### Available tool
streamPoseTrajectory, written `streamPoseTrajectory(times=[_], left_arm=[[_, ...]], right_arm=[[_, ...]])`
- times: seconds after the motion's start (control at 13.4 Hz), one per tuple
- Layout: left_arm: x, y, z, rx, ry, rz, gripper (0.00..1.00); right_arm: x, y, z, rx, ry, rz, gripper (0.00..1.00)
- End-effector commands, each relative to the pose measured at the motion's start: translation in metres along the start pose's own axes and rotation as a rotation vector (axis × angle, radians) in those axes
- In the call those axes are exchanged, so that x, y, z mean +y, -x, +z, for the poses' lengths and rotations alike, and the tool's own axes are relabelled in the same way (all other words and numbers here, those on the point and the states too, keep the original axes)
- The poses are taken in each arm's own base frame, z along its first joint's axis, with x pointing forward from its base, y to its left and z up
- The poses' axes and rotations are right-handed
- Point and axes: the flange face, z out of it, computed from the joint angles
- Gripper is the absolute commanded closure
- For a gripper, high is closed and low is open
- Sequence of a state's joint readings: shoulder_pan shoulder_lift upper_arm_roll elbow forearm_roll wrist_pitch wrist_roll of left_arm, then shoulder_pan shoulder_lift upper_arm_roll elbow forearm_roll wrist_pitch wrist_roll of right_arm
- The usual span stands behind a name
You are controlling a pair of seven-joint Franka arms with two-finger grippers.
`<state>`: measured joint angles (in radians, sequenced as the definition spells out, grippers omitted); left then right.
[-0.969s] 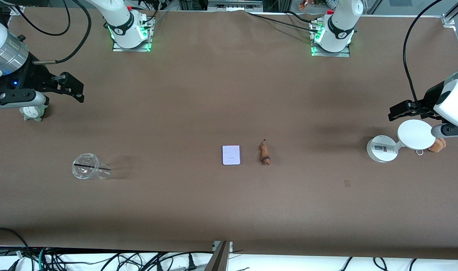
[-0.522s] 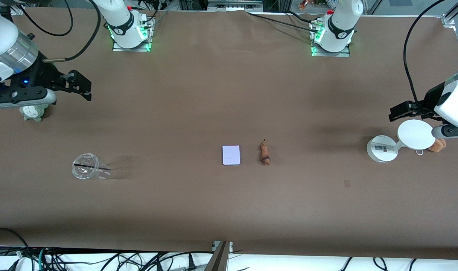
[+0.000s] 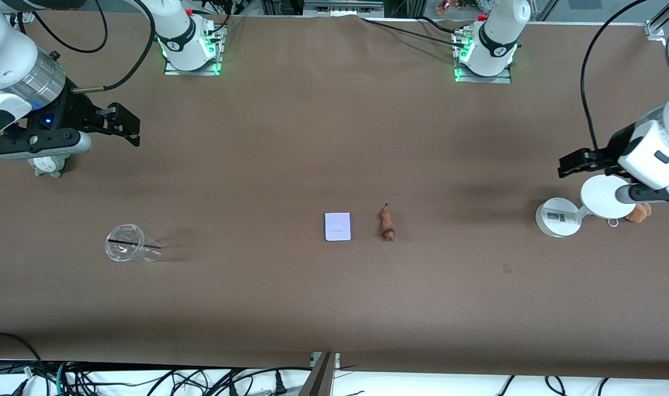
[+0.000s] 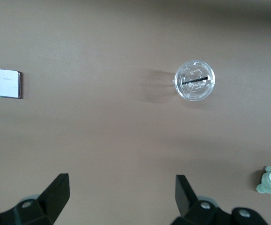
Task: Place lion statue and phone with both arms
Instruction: 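Reach the left gripper down to the brown lion statue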
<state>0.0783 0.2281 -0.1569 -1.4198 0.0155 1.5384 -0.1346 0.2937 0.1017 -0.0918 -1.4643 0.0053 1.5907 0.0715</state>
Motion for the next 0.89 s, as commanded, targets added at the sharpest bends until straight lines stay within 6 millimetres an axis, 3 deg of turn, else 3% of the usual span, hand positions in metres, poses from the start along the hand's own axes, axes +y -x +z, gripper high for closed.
streamPoseTrajectory(times=[0.0,0.22,0.45,0.82], left_arm=[[0.024,-0.011,0.016,-0.029,0.086,0.024,0.0],[0.041,-0.019,0.03,-0.021,0.156,-0.029,0.0],[0.102,-0.022,0.062,-0.018,0.141,-0.001,0.0],[0.211,-0.016,0.144,0.018,0.115,-0.097,0.0]], right_arm=[[0.001,0.003,-0.004,0.006,-0.014,0.005,0.0],[0.0,-0.002,-0.008,0.052,-0.017,0.005,0.0],[-0.002,-0.003,-0.01,0.065,-0.019,0.002,0.0],[-0.008,-0.008,-0.006,0.067,-0.047,-0.001,0.0]])
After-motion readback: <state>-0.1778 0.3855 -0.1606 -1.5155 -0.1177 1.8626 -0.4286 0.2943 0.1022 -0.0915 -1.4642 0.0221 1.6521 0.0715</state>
